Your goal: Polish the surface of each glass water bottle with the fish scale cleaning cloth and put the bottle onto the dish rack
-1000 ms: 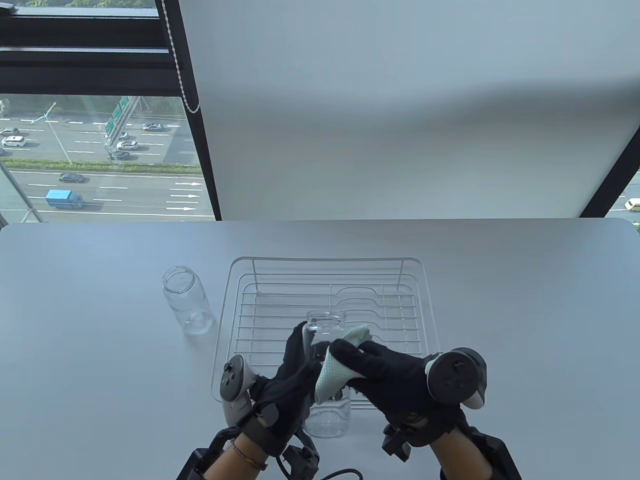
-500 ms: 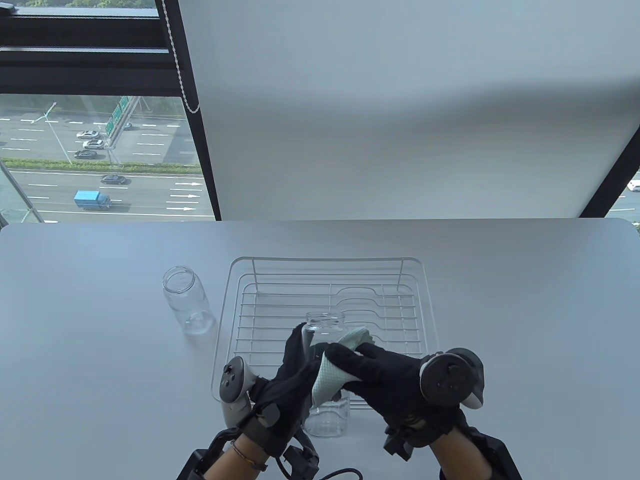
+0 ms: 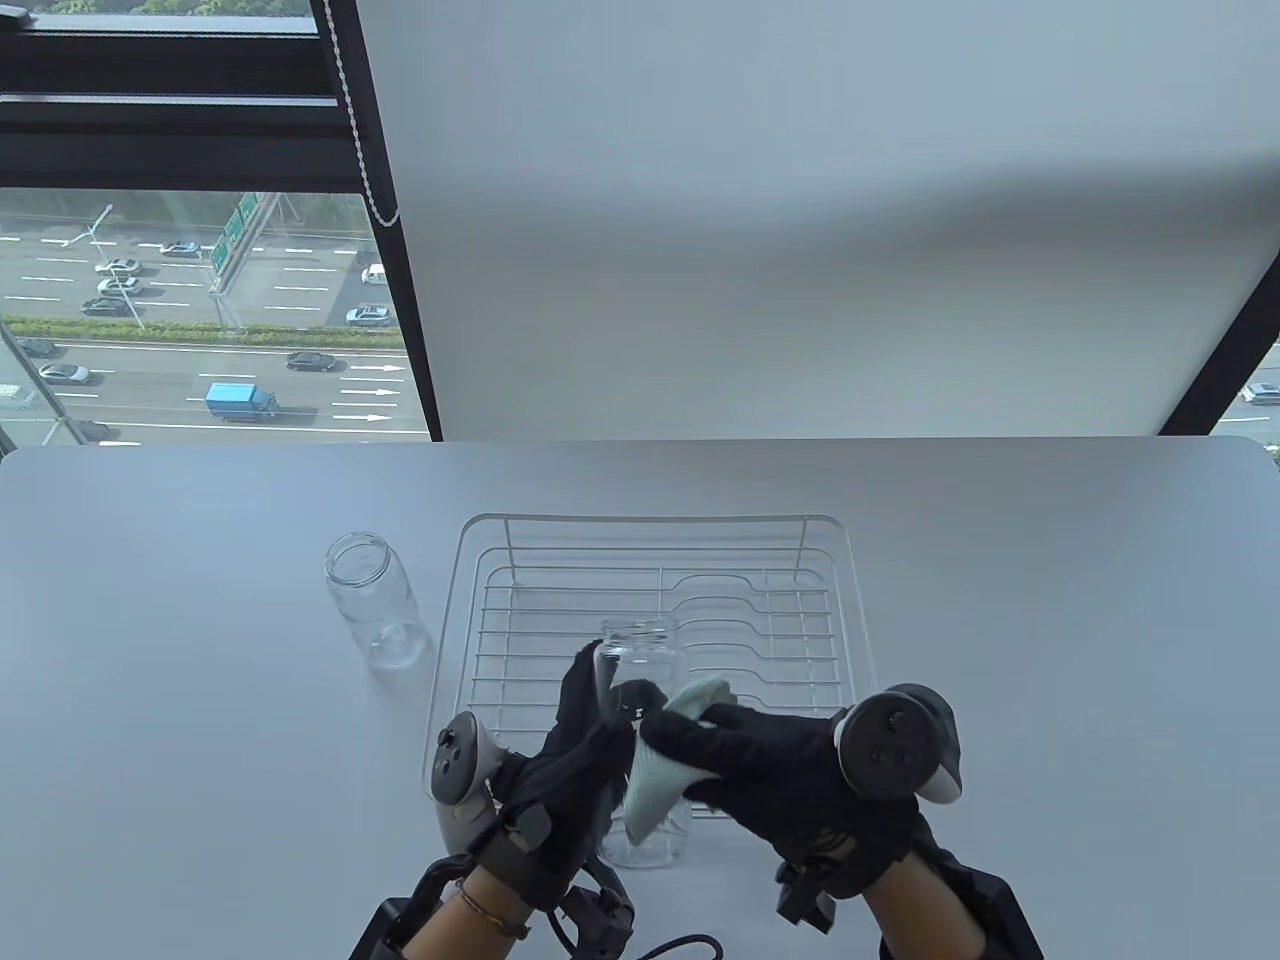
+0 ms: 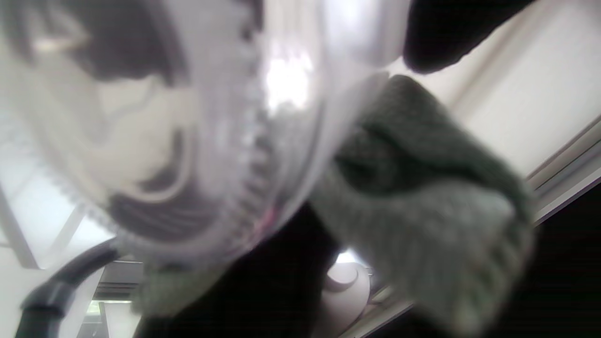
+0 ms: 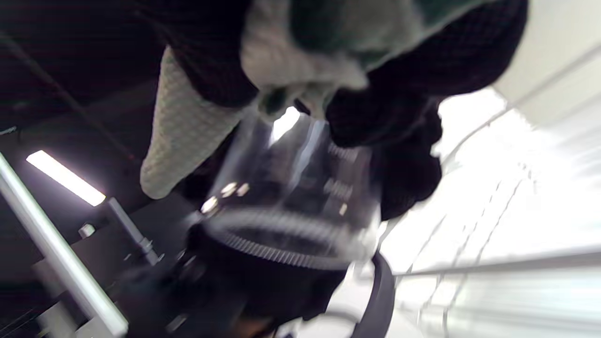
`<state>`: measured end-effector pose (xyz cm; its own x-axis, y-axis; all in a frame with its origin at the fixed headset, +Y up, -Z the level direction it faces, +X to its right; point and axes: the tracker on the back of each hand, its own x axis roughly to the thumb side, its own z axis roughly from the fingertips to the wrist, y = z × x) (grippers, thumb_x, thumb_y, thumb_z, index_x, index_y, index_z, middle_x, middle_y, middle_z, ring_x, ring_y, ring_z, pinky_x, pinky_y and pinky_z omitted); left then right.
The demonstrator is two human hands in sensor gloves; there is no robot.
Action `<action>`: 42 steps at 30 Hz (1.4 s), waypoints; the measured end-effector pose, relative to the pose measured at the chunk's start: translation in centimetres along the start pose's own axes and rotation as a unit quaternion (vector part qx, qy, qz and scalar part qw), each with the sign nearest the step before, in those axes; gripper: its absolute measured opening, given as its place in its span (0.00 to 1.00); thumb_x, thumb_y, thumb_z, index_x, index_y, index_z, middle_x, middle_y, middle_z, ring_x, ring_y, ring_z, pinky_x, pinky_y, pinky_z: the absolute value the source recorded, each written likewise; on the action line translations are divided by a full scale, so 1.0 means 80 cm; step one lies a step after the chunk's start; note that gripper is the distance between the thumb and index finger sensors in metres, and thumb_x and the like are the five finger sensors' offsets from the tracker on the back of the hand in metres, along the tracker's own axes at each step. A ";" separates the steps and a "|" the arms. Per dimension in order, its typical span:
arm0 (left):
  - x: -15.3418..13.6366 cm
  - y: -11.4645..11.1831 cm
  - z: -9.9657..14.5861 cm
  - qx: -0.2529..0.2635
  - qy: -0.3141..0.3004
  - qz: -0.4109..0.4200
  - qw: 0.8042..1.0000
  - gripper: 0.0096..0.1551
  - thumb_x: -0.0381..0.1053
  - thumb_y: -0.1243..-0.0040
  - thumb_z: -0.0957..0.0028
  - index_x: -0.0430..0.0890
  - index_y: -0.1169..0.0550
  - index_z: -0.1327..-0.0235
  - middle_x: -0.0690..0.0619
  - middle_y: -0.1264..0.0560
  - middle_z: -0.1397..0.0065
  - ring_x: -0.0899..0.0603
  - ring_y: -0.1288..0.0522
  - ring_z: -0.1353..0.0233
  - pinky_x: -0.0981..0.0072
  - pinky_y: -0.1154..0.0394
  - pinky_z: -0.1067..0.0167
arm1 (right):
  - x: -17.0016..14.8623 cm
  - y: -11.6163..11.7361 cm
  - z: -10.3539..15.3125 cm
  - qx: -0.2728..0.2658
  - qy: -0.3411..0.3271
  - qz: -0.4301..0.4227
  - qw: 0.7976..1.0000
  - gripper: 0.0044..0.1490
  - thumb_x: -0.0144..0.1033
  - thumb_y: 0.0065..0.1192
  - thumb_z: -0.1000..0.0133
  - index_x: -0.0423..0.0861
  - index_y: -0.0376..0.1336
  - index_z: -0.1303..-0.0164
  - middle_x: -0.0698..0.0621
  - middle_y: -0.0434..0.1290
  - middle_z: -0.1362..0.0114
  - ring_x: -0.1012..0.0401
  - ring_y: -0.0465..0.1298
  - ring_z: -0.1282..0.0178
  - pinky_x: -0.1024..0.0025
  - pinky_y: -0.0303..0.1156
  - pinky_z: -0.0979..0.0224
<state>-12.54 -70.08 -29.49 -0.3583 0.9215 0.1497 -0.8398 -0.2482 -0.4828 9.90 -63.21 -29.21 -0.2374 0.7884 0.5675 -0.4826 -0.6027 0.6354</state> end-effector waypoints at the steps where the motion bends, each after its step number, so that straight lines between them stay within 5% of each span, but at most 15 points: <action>1: 0.000 0.001 0.000 0.006 -0.004 0.000 1.000 0.57 0.69 0.45 0.41 0.48 0.63 0.20 0.34 0.50 0.21 0.24 0.29 0.33 0.31 0.27 0.40 | -0.002 0.004 -0.001 0.047 0.017 -0.021 0.999 0.29 0.47 0.69 0.42 0.70 0.62 0.30 0.41 0.76 0.47 0.54 0.82 0.57 0.60 0.80 0.54; 5: 0.001 -0.005 0.002 -0.007 0.007 -0.009 1.000 0.57 0.69 0.45 0.42 0.48 0.63 0.19 0.34 0.49 0.20 0.25 0.28 0.34 0.31 0.27 0.40 | -0.007 -0.003 0.000 0.009 -0.004 -0.042 0.999 0.29 0.47 0.70 0.42 0.68 0.64 0.29 0.40 0.78 0.50 0.53 0.83 0.60 0.58 0.80 0.56; 8: 0.002 -0.008 0.000 -0.037 0.008 -0.026 0.999 0.57 0.70 0.46 0.41 0.48 0.64 0.20 0.34 0.49 0.21 0.25 0.28 0.33 0.32 0.26 0.40 | -0.001 -0.017 0.019 -0.232 -0.009 0.030 0.972 0.31 0.48 0.67 0.41 0.69 0.61 0.27 0.41 0.76 0.44 0.52 0.82 0.54 0.57 0.79 0.51; 10: 0.000 -0.015 0.000 -0.051 0.012 -0.013 0.999 0.58 0.70 0.46 0.41 0.48 0.64 0.20 0.34 0.50 0.20 0.25 0.28 0.33 0.32 0.27 0.40 | 0.003 -0.015 0.022 -0.300 -0.004 0.079 0.951 0.31 0.51 0.65 0.42 0.72 0.59 0.27 0.45 0.76 0.43 0.56 0.82 0.54 0.61 0.80 0.51; 13: 0.001 -0.009 0.000 -0.014 0.007 -0.006 1.000 0.57 0.69 0.46 0.41 0.48 0.64 0.20 0.34 0.50 0.21 0.24 0.29 0.33 0.31 0.27 0.40 | 0.005 -0.011 0.013 -0.194 -0.023 0.073 0.978 0.31 0.50 0.68 0.44 0.71 0.62 0.30 0.44 0.77 0.48 0.57 0.83 0.59 0.63 0.81 0.56; 14: 0.002 -0.004 0.001 -0.005 -0.003 -0.010 1.000 0.57 0.69 0.46 0.41 0.48 0.64 0.20 0.34 0.50 0.21 0.24 0.29 0.33 0.31 0.27 0.40 | 0.004 -0.005 0.005 -0.076 -0.015 0.034 0.996 0.30 0.49 0.69 0.43 0.70 0.62 0.30 0.42 0.76 0.48 0.56 0.82 0.59 0.62 0.81 0.56; 17: 0.007 -0.002 0.001 -0.011 -0.003 -0.024 1.000 0.57 0.69 0.45 0.41 0.48 0.62 0.19 0.34 0.49 0.20 0.24 0.28 0.33 0.30 0.27 0.40 | -0.003 0.006 -0.004 0.059 0.002 -0.045 0.997 0.29 0.47 0.70 0.42 0.68 0.63 0.30 0.40 0.77 0.48 0.53 0.83 0.58 0.59 0.80 0.55; 20: 0.011 -0.005 0.001 -0.012 -0.007 -0.027 1.000 0.57 0.69 0.46 0.42 0.48 0.62 0.19 0.34 0.49 0.20 0.24 0.28 0.33 0.31 0.27 0.40 | -0.009 -0.004 0.003 -0.019 -0.037 -0.048 0.998 0.30 0.47 0.69 0.42 0.68 0.62 0.29 0.40 0.77 0.49 0.53 0.83 0.59 0.58 0.80 0.55; 22: 0.012 -0.009 0.000 -0.041 -0.005 -0.019 0.999 0.56 0.68 0.47 0.41 0.47 0.64 0.20 0.34 0.51 0.20 0.24 0.29 0.32 0.30 0.27 0.39 | -0.014 -0.014 0.018 -0.212 -0.039 -0.017 0.976 0.30 0.48 0.67 0.41 0.71 0.60 0.28 0.42 0.76 0.43 0.52 0.82 0.53 0.57 0.79 0.50; 24: 0.011 -0.016 0.000 -0.064 0.003 -0.017 0.998 0.56 0.67 0.47 0.41 0.47 0.65 0.20 0.33 0.52 0.20 0.23 0.30 0.32 0.29 0.28 0.38 | -0.014 -0.015 0.024 -0.295 -0.019 0.011 0.955 0.32 0.51 0.64 0.40 0.74 0.57 0.27 0.44 0.74 0.39 0.53 0.80 0.48 0.58 0.78 0.45; 27: 0.013 -0.015 -0.001 -0.028 -0.006 -0.015 0.999 0.56 0.67 0.48 0.41 0.47 0.64 0.20 0.33 0.51 0.20 0.23 0.29 0.32 0.29 0.28 0.39 | -0.012 -0.015 0.018 -0.210 -0.044 0.010 0.977 0.31 0.51 0.66 0.42 0.75 0.58 0.29 0.46 0.76 0.44 0.56 0.82 0.55 0.62 0.80 0.51; 31: 0.014 -0.007 -0.002 -0.031 -0.007 -0.009 0.999 0.56 0.67 0.48 0.41 0.47 0.65 0.20 0.33 0.52 0.20 0.23 0.30 0.32 0.30 0.28 0.39 | -0.019 -0.004 0.003 0.008 -0.028 -0.104 0.994 0.30 0.47 0.68 0.41 0.70 0.60 0.29 0.40 0.76 0.46 0.52 0.82 0.56 0.58 0.79 0.53; 34: 0.013 -0.009 -0.002 -0.049 0.005 -0.006 0.999 0.57 0.67 0.47 0.41 0.47 0.65 0.20 0.33 0.52 0.20 0.23 0.31 0.31 0.29 0.29 0.38 | -0.024 -0.013 0.008 -0.068 -0.040 -0.096 0.992 0.30 0.47 0.68 0.41 0.70 0.61 0.28 0.40 0.76 0.46 0.52 0.82 0.56 0.57 0.79 0.52; 38: 0.008 -0.017 -0.005 -0.100 0.031 -0.021 0.994 0.58 0.63 0.45 0.41 0.46 0.67 0.22 0.32 0.55 0.20 0.21 0.34 0.29 0.27 0.31 0.36 | -0.030 -0.022 0.028 -0.291 -0.016 -0.024 0.956 0.32 0.51 0.64 0.40 0.73 0.57 0.26 0.44 0.75 0.41 0.54 0.81 0.51 0.59 0.79 0.48; 42: 0.007 -0.015 -0.005 -0.029 0.012 0.014 0.999 0.57 0.63 0.46 0.41 0.45 0.66 0.22 0.31 0.54 0.21 0.21 0.32 0.31 0.28 0.30 0.37 | -0.025 -0.014 0.017 -0.083 -0.036 -0.055 0.994 0.31 0.49 0.68 0.42 0.72 0.60 0.29 0.42 0.76 0.46 0.54 0.82 0.56 0.60 0.80 0.53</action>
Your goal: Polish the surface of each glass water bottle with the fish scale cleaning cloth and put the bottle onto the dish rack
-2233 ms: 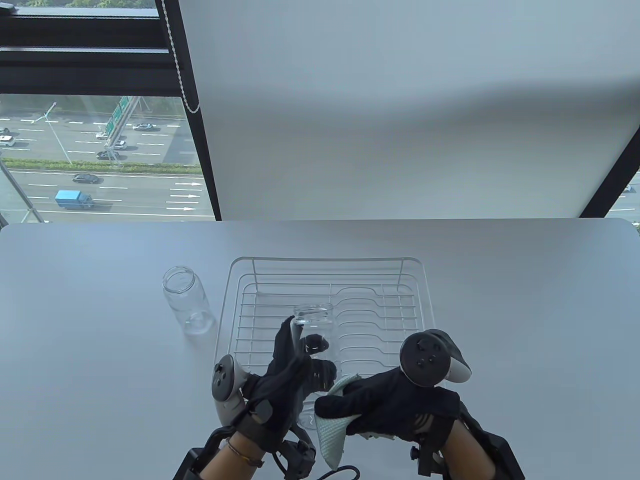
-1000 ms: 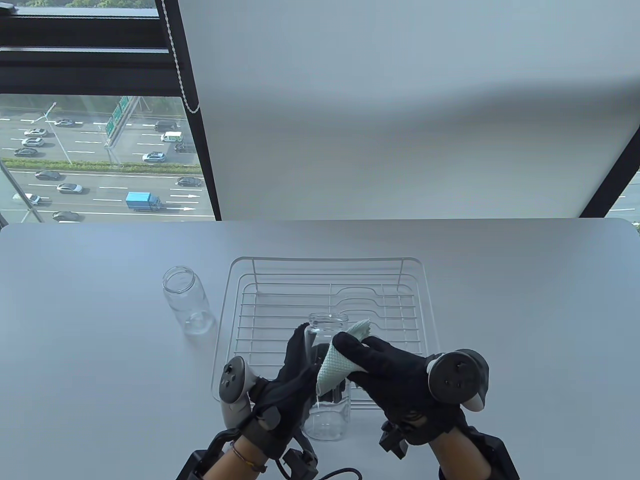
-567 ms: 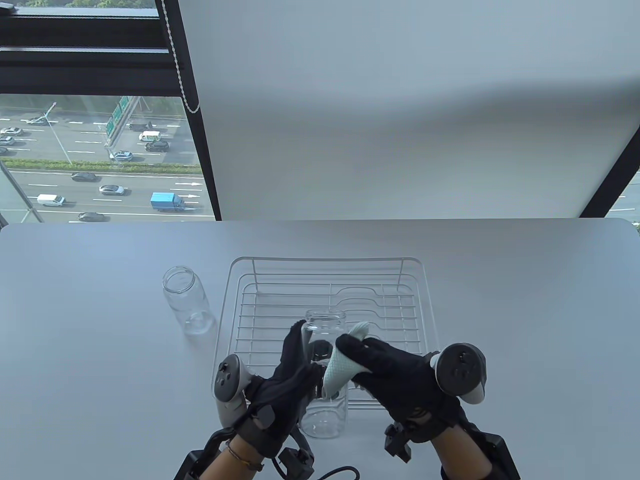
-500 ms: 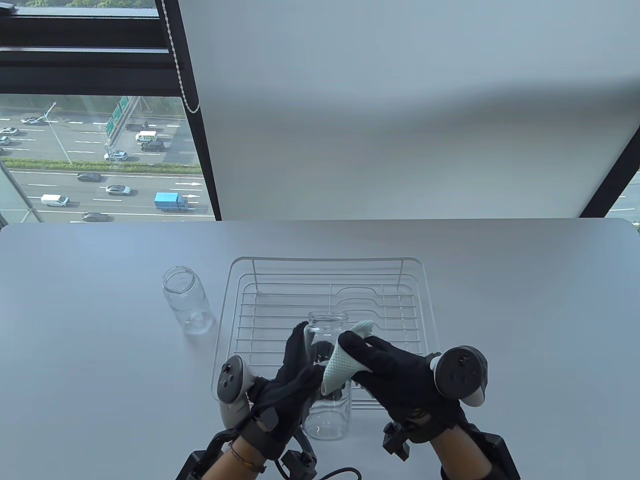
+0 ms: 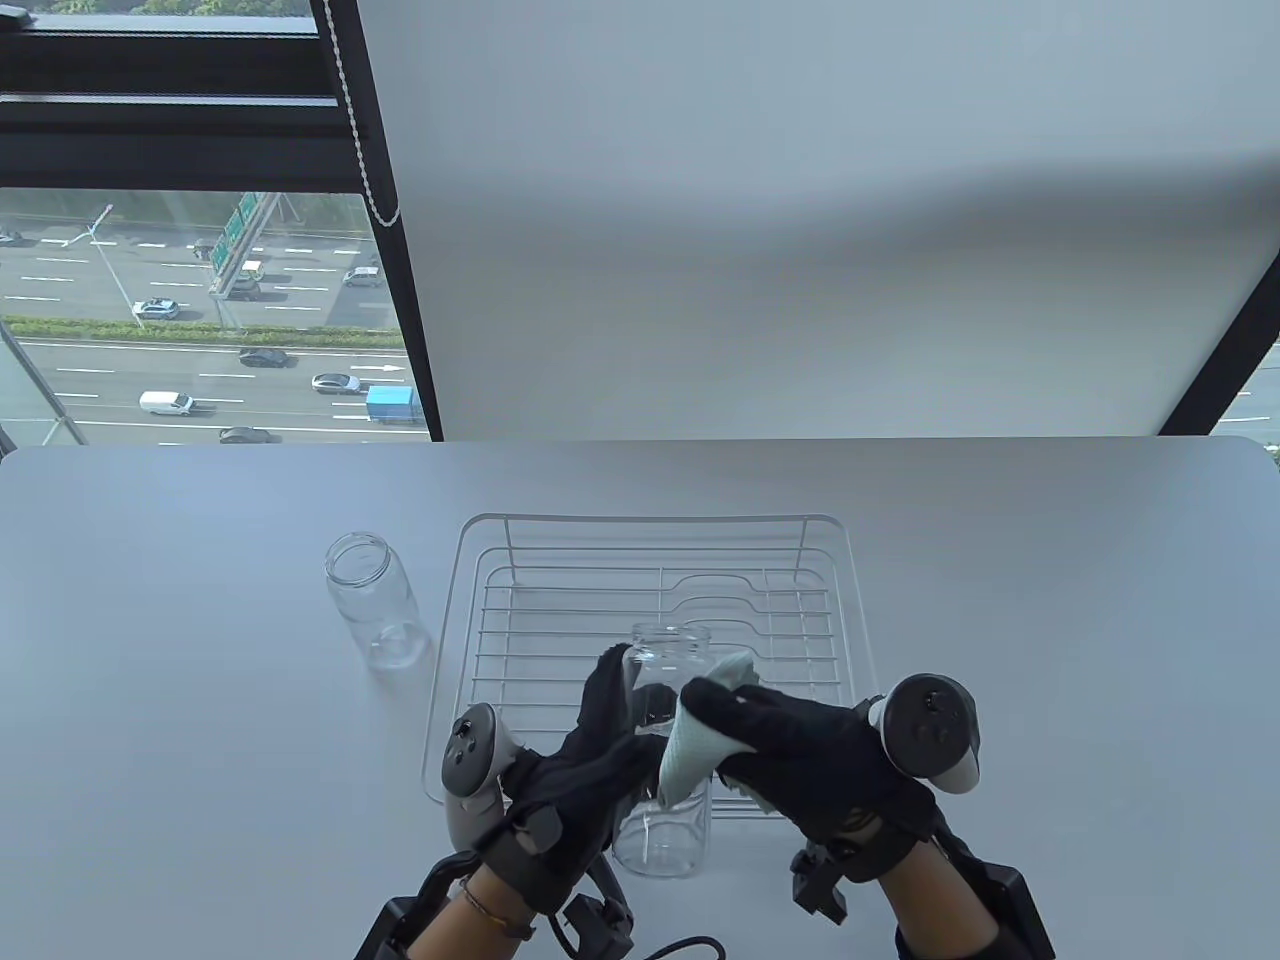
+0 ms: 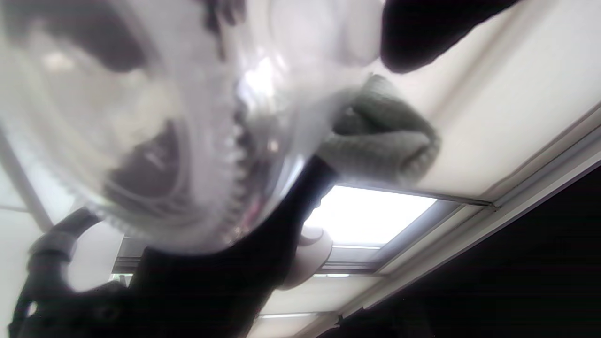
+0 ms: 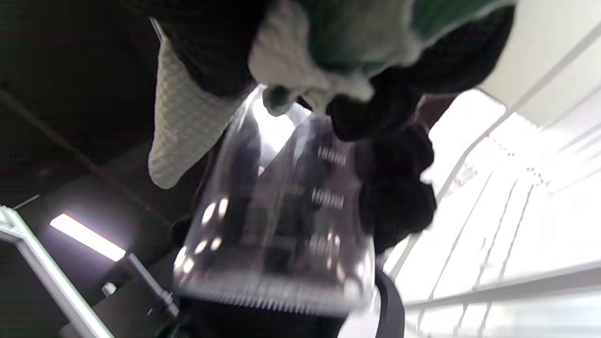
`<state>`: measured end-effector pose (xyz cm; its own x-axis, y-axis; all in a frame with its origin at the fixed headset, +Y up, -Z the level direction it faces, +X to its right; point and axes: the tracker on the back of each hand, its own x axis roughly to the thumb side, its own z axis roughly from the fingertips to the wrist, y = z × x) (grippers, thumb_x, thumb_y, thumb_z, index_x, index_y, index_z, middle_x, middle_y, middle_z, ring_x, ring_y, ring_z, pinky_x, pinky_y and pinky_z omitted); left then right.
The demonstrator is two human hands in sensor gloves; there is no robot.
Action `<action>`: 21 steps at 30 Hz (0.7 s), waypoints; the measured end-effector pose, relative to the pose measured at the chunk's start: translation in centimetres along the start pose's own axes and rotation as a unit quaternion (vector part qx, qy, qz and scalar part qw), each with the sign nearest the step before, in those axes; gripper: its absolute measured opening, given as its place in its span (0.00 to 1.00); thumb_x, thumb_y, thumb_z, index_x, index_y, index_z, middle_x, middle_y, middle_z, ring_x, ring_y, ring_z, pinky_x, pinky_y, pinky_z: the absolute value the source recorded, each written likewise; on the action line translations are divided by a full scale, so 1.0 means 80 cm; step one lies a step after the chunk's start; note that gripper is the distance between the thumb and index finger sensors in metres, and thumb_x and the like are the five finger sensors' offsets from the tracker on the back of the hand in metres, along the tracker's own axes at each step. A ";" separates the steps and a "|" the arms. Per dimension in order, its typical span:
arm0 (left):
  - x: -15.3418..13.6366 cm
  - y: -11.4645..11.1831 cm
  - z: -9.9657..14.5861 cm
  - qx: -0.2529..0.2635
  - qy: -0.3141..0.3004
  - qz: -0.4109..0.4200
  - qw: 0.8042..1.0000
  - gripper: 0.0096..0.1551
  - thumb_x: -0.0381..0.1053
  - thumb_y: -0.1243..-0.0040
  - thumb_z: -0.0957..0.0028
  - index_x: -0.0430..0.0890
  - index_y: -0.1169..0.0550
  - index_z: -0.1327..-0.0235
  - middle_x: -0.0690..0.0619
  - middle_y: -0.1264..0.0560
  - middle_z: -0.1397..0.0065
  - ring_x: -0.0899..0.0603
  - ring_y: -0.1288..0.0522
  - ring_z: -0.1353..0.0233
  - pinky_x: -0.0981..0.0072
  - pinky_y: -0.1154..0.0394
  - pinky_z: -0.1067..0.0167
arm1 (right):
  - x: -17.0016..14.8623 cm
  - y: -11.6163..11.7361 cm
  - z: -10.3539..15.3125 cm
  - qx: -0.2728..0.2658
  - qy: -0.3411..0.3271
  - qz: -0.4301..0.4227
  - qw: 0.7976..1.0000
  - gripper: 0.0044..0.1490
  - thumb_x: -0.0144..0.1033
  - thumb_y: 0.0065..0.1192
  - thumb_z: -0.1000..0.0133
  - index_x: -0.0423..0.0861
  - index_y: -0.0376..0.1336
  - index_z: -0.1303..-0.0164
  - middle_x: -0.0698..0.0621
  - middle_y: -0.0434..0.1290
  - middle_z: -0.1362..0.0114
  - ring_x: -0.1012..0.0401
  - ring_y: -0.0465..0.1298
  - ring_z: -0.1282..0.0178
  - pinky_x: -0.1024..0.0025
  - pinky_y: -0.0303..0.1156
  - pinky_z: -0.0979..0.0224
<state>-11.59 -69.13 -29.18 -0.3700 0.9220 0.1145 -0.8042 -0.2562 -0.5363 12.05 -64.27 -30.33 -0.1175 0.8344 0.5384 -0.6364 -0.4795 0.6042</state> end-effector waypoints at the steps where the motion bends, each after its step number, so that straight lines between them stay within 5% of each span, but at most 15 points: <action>1: 0.001 0.002 0.000 0.008 -0.005 0.004 1.000 0.56 0.63 0.45 0.42 0.46 0.65 0.21 0.31 0.53 0.20 0.21 0.32 0.31 0.28 0.30 0.38 | 0.001 0.004 -0.002 0.041 0.010 -0.015 0.999 0.31 0.48 0.68 0.41 0.71 0.60 0.28 0.41 0.75 0.46 0.53 0.82 0.56 0.59 0.80 0.53; 3: 0.002 0.006 0.001 0.005 -0.005 -0.006 1.000 0.55 0.64 0.47 0.41 0.46 0.64 0.21 0.31 0.52 0.20 0.22 0.31 0.32 0.30 0.28 0.38 | 0.002 0.010 -0.008 0.081 0.021 -0.031 0.996 0.31 0.47 0.68 0.41 0.71 0.60 0.28 0.41 0.75 0.46 0.53 0.82 0.55 0.58 0.79 0.52; 5: 0.001 0.009 0.005 0.011 0.000 -0.015 1.000 0.55 0.66 0.47 0.41 0.46 0.64 0.20 0.31 0.51 0.20 0.23 0.29 0.32 0.33 0.26 0.39 | 0.000 0.008 -0.009 0.036 0.004 -0.019 0.999 0.30 0.48 0.68 0.41 0.70 0.61 0.28 0.41 0.76 0.47 0.53 0.82 0.56 0.58 0.80 0.53; 8: 0.000 0.009 0.006 0.027 0.005 -0.026 0.999 0.56 0.69 0.44 0.42 0.45 0.58 0.19 0.31 0.44 0.22 0.24 0.23 0.38 0.38 0.20 0.45 | -0.007 0.002 0.004 -0.174 0.018 0.022 0.984 0.31 0.48 0.65 0.39 0.72 0.57 0.26 0.42 0.74 0.40 0.51 0.80 0.49 0.56 0.78 0.46; 9: 0.000 0.007 0.005 0.020 0.003 -0.028 0.999 0.56 0.69 0.45 0.41 0.45 0.59 0.19 0.31 0.46 0.21 0.24 0.23 0.37 0.38 0.20 0.45 | -0.008 0.003 0.005 -0.202 0.021 0.032 0.979 0.32 0.51 0.63 0.40 0.73 0.56 0.25 0.44 0.74 0.39 0.53 0.81 0.49 0.58 0.79 0.46; 12: 0.001 0.007 0.005 0.047 -0.008 -0.027 0.999 0.56 0.69 0.46 0.42 0.44 0.59 0.19 0.31 0.45 0.22 0.25 0.23 0.38 0.38 0.20 0.46 | -0.004 0.007 0.001 -0.127 0.007 0.010 0.992 0.32 0.50 0.65 0.41 0.73 0.57 0.26 0.43 0.75 0.44 0.55 0.82 0.55 0.60 0.80 0.51; 15: 0.002 0.014 0.004 0.062 -0.013 -0.005 0.998 0.55 0.69 0.46 0.41 0.45 0.59 0.19 0.31 0.46 0.21 0.24 0.24 0.38 0.38 0.20 0.45 | 0.005 0.023 -0.012 0.088 0.015 -0.032 0.995 0.31 0.48 0.67 0.40 0.71 0.59 0.28 0.41 0.76 0.46 0.53 0.82 0.56 0.59 0.80 0.53; 16: 0.001 0.015 0.004 0.064 -0.013 -0.009 0.998 0.55 0.69 0.45 0.41 0.46 0.59 0.19 0.31 0.45 0.21 0.24 0.23 0.38 0.37 0.21 0.45 | 0.006 0.027 -0.013 0.113 0.023 -0.038 0.993 0.31 0.48 0.67 0.41 0.70 0.59 0.28 0.41 0.76 0.46 0.53 0.82 0.56 0.58 0.80 0.53; 19: -0.003 0.016 0.006 0.064 0.001 -0.014 0.998 0.56 0.70 0.45 0.41 0.45 0.58 0.19 0.32 0.45 0.21 0.25 0.23 0.38 0.39 0.20 0.45 | 0.002 0.022 -0.016 0.089 0.017 -0.031 0.995 0.31 0.47 0.68 0.41 0.69 0.60 0.27 0.41 0.77 0.47 0.52 0.83 0.57 0.58 0.80 0.54; 21: -0.004 0.017 0.006 0.063 0.007 -0.019 0.998 0.56 0.70 0.44 0.42 0.45 0.58 0.19 0.32 0.45 0.21 0.24 0.23 0.38 0.38 0.20 0.45 | -0.001 0.010 -0.009 -0.023 0.027 -0.017 0.999 0.31 0.47 0.67 0.40 0.68 0.59 0.26 0.40 0.76 0.46 0.51 0.82 0.55 0.57 0.79 0.52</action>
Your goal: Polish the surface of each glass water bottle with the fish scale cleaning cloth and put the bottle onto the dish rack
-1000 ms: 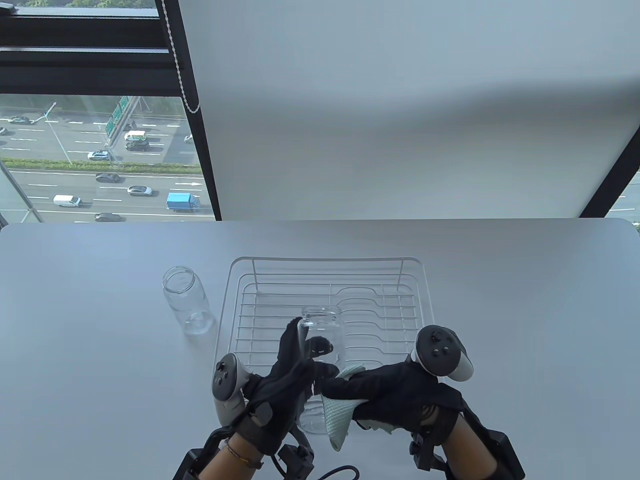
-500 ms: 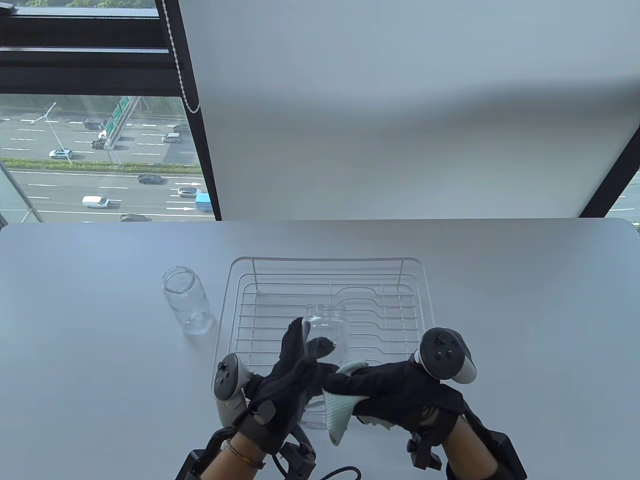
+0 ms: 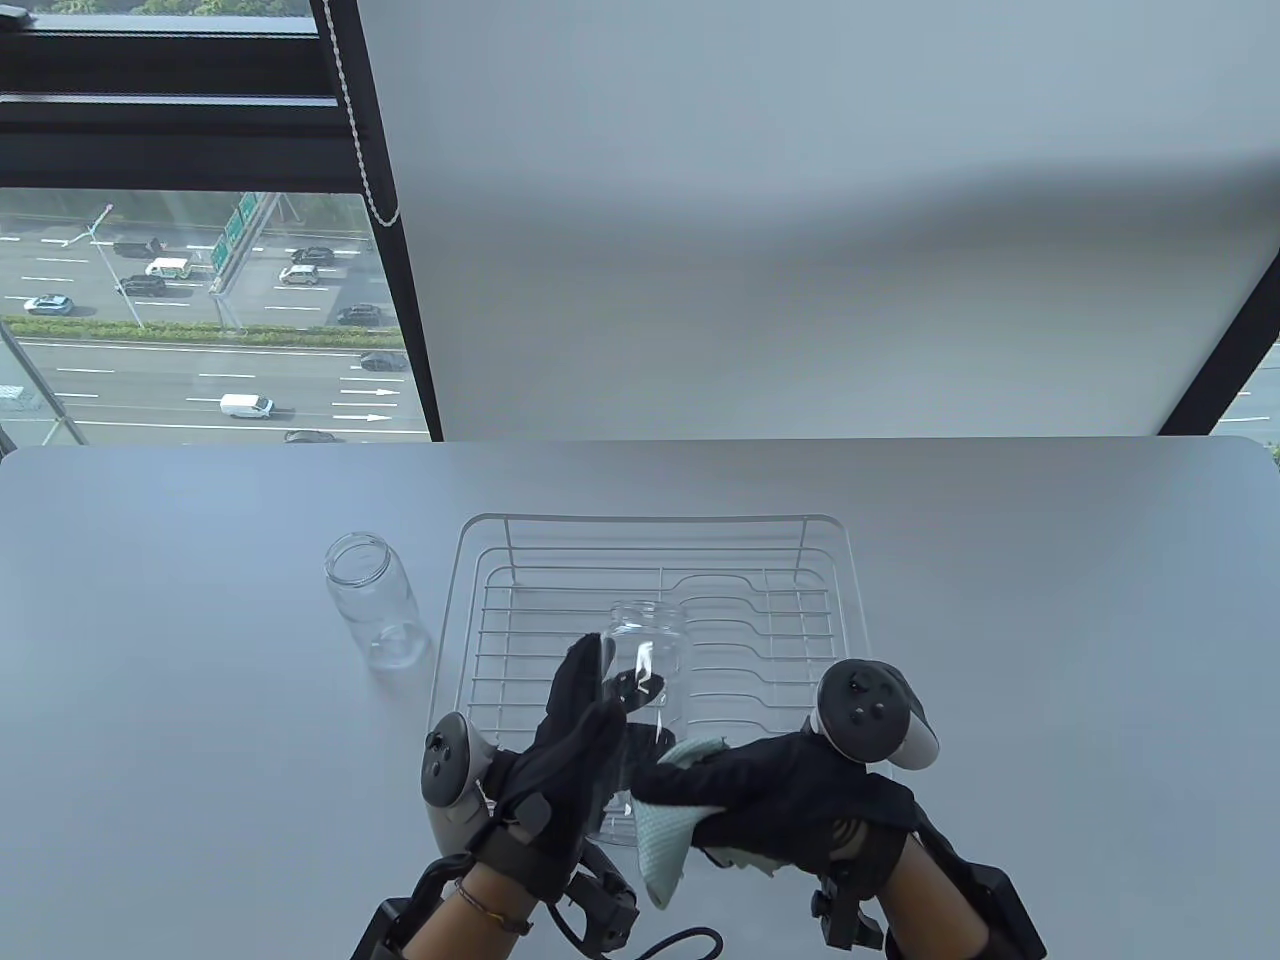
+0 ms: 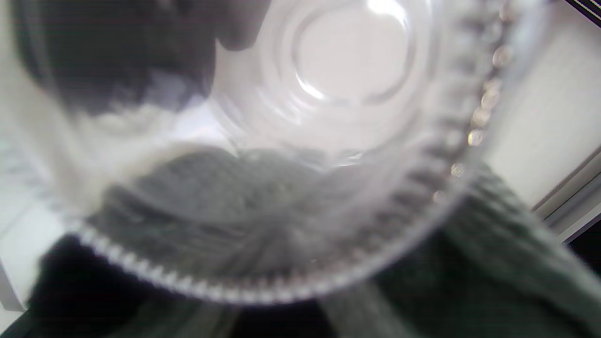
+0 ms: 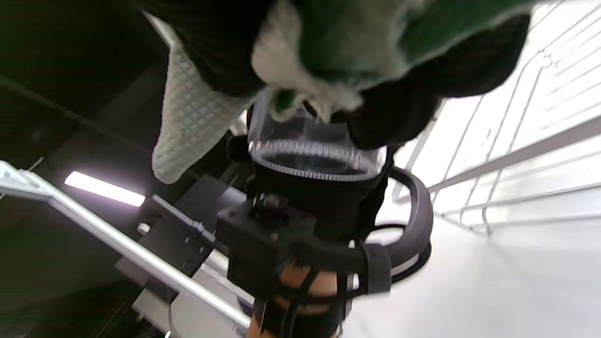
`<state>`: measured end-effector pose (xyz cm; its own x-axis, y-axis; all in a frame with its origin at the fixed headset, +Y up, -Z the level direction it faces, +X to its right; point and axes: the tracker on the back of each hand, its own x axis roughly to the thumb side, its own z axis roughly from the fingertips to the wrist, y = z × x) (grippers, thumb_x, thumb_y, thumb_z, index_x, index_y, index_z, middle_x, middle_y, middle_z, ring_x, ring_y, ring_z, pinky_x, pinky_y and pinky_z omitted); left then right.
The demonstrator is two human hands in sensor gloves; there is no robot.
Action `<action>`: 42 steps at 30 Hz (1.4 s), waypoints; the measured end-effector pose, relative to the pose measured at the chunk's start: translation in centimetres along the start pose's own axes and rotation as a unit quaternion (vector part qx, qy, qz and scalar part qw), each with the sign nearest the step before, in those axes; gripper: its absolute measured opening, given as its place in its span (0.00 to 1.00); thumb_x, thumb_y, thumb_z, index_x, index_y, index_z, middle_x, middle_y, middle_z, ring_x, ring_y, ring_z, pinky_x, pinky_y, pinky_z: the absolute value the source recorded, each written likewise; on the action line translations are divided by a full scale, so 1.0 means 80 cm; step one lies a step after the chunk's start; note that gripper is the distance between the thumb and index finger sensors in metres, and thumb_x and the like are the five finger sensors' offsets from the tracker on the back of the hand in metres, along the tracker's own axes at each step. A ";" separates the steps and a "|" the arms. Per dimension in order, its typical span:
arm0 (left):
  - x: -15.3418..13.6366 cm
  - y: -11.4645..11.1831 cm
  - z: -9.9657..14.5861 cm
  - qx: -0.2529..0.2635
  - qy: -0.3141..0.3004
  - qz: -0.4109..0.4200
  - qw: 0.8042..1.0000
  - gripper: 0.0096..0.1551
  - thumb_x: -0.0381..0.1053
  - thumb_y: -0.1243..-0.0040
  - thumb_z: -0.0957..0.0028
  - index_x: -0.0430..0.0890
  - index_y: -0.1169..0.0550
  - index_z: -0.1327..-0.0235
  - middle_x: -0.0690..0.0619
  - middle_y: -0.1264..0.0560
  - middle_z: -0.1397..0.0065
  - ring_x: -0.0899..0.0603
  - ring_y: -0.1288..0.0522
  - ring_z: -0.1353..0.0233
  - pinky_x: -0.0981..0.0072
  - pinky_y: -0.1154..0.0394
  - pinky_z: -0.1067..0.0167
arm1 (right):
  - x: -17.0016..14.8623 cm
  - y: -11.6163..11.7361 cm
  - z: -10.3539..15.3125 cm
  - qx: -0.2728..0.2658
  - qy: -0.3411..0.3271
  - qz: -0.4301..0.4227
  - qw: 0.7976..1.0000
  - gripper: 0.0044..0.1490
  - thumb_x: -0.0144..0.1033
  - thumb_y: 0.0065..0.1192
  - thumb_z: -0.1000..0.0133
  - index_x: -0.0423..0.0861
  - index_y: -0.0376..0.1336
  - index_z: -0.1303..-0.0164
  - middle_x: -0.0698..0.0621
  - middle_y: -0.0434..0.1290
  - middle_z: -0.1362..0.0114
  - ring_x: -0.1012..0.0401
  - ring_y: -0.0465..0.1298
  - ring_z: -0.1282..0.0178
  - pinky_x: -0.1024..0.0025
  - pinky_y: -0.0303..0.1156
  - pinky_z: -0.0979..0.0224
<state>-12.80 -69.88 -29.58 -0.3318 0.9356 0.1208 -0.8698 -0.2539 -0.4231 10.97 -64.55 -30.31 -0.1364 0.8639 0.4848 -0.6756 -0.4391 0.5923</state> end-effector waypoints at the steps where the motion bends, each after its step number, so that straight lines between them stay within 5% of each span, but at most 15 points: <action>1: 0.000 -0.001 0.000 -0.010 0.003 -0.007 1.000 0.56 0.70 0.44 0.42 0.45 0.58 0.19 0.32 0.45 0.21 0.25 0.23 0.37 0.38 0.20 0.45 | -0.001 -0.005 0.004 -0.078 0.003 0.025 0.997 0.31 0.47 0.66 0.40 0.69 0.59 0.26 0.40 0.76 0.44 0.51 0.81 0.54 0.56 0.79 0.50; 3: 0.000 -0.007 0.000 -0.033 0.003 -0.010 0.999 0.56 0.69 0.43 0.42 0.45 0.58 0.19 0.31 0.46 0.20 0.24 0.24 0.37 0.36 0.21 0.44 | -0.002 -0.011 0.012 -0.193 0.021 0.073 0.978 0.32 0.51 0.63 0.39 0.71 0.55 0.24 0.43 0.75 0.41 0.53 0.81 0.51 0.59 0.79 0.48; 6: 0.002 -0.014 0.003 -0.025 -0.013 -0.013 1.000 0.57 0.69 0.43 0.42 0.44 0.59 0.20 0.31 0.47 0.21 0.24 0.25 0.37 0.36 0.21 0.45 | 0.004 -0.006 0.013 -0.174 0.013 0.064 0.983 0.32 0.51 0.62 0.39 0.72 0.55 0.25 0.43 0.74 0.43 0.55 0.81 0.53 0.61 0.79 0.50; 8: 0.005 -0.008 0.002 -0.003 -0.028 0.000 1.000 0.56 0.68 0.44 0.42 0.44 0.59 0.20 0.31 0.48 0.21 0.24 0.25 0.37 0.36 0.21 0.44 | 0.013 0.002 0.003 -0.034 -0.010 0.043 0.998 0.31 0.49 0.66 0.41 0.71 0.59 0.27 0.42 0.76 0.47 0.55 0.82 0.58 0.61 0.80 0.55; 11: 0.009 0.001 0.001 0.014 -0.035 0.015 0.999 0.56 0.68 0.43 0.42 0.44 0.58 0.20 0.31 0.47 0.21 0.23 0.25 0.37 0.36 0.22 0.44 | 0.021 0.023 -0.007 0.150 0.008 0.026 0.988 0.31 0.48 0.67 0.40 0.70 0.59 0.27 0.41 0.76 0.47 0.53 0.83 0.57 0.59 0.80 0.54; 14: 0.009 0.002 0.003 0.010 -0.029 0.006 1.000 0.56 0.69 0.44 0.41 0.44 0.58 0.20 0.32 0.47 0.20 0.24 0.25 0.36 0.37 0.21 0.44 | 0.020 0.019 -0.010 0.110 -0.009 0.037 0.993 0.31 0.47 0.68 0.42 0.69 0.61 0.28 0.41 0.78 0.48 0.53 0.83 0.58 0.59 0.80 0.55; 19: 0.010 -0.005 0.001 -0.045 -0.013 -0.021 0.999 0.57 0.67 0.42 0.42 0.44 0.60 0.20 0.31 0.49 0.20 0.23 0.27 0.34 0.35 0.23 0.42 | 0.003 -0.006 0.007 -0.188 0.014 0.061 0.980 0.32 0.51 0.63 0.39 0.72 0.56 0.25 0.44 0.76 0.43 0.55 0.82 0.53 0.61 0.80 0.50; 23: 0.010 0.001 0.002 -0.009 -0.012 -0.035 0.999 0.56 0.67 0.43 0.42 0.42 0.59 0.20 0.30 0.48 0.21 0.22 0.26 0.36 0.35 0.23 0.44 | -0.001 0.006 -0.003 -0.034 -0.004 0.032 0.999 0.32 0.49 0.66 0.41 0.72 0.58 0.27 0.42 0.76 0.46 0.55 0.82 0.56 0.61 0.80 0.54; 25: 0.011 0.007 0.000 0.012 -0.028 -0.028 0.999 0.56 0.67 0.43 0.42 0.43 0.58 0.20 0.31 0.48 0.21 0.22 0.26 0.36 0.35 0.23 0.44 | 0.001 0.025 -0.011 0.130 0.012 -0.016 0.991 0.31 0.48 0.67 0.40 0.70 0.59 0.27 0.40 0.75 0.46 0.53 0.82 0.56 0.58 0.79 0.53; 27: 0.011 0.007 0.001 0.006 -0.027 -0.034 0.999 0.56 0.67 0.42 0.42 0.43 0.57 0.20 0.31 0.47 0.20 0.22 0.26 0.36 0.35 0.23 0.44 | 0.004 0.031 -0.013 0.175 0.022 -0.022 0.984 0.31 0.46 0.68 0.40 0.69 0.59 0.27 0.39 0.76 0.45 0.51 0.82 0.55 0.56 0.79 0.52; 31: 0.008 0.004 0.001 -0.009 -0.018 -0.028 0.999 0.56 0.67 0.41 0.43 0.43 0.57 0.19 0.31 0.47 0.20 0.22 0.26 0.36 0.35 0.23 0.44 | 0.011 0.012 -0.006 0.046 0.002 0.038 0.998 0.31 0.47 0.67 0.41 0.68 0.60 0.27 0.40 0.77 0.48 0.52 0.83 0.57 0.57 0.80 0.54; 34: 0.008 -0.003 -0.001 -0.066 -0.004 -0.042 0.997 0.57 0.65 0.41 0.43 0.43 0.59 0.20 0.31 0.50 0.20 0.21 0.28 0.33 0.33 0.24 0.42 | 0.008 -0.008 0.013 -0.184 0.018 0.096 0.978 0.31 0.49 0.64 0.40 0.69 0.58 0.25 0.42 0.77 0.45 0.54 0.82 0.55 0.60 0.80 0.52; 35: 0.007 -0.006 -0.001 -0.075 -0.004 -0.043 0.996 0.57 0.64 0.41 0.43 0.42 0.60 0.20 0.30 0.51 0.19 0.21 0.29 0.33 0.33 0.25 0.41 | 0.006 -0.010 0.015 -0.218 0.023 0.095 0.971 0.32 0.50 0.64 0.40 0.70 0.58 0.26 0.43 0.77 0.46 0.55 0.83 0.56 0.61 0.81 0.53; 38: 0.007 -0.009 -0.001 -0.053 -0.015 -0.048 0.997 0.56 0.63 0.41 0.43 0.43 0.59 0.20 0.30 0.51 0.19 0.20 0.29 0.33 0.33 0.24 0.41 | 0.003 -0.011 0.016 -0.175 0.024 0.063 0.982 0.32 0.49 0.64 0.40 0.70 0.56 0.25 0.42 0.75 0.45 0.54 0.82 0.55 0.60 0.80 0.52; 42: 0.008 -0.002 0.001 0.004 -0.036 -0.023 0.999 0.55 0.64 0.41 0.43 0.43 0.57 0.19 0.31 0.49 0.20 0.21 0.28 0.34 0.33 0.24 0.42 | 0.008 0.013 -0.003 0.103 0.010 0.024 0.994 0.31 0.47 0.67 0.40 0.70 0.60 0.27 0.41 0.77 0.47 0.53 0.82 0.57 0.59 0.80 0.54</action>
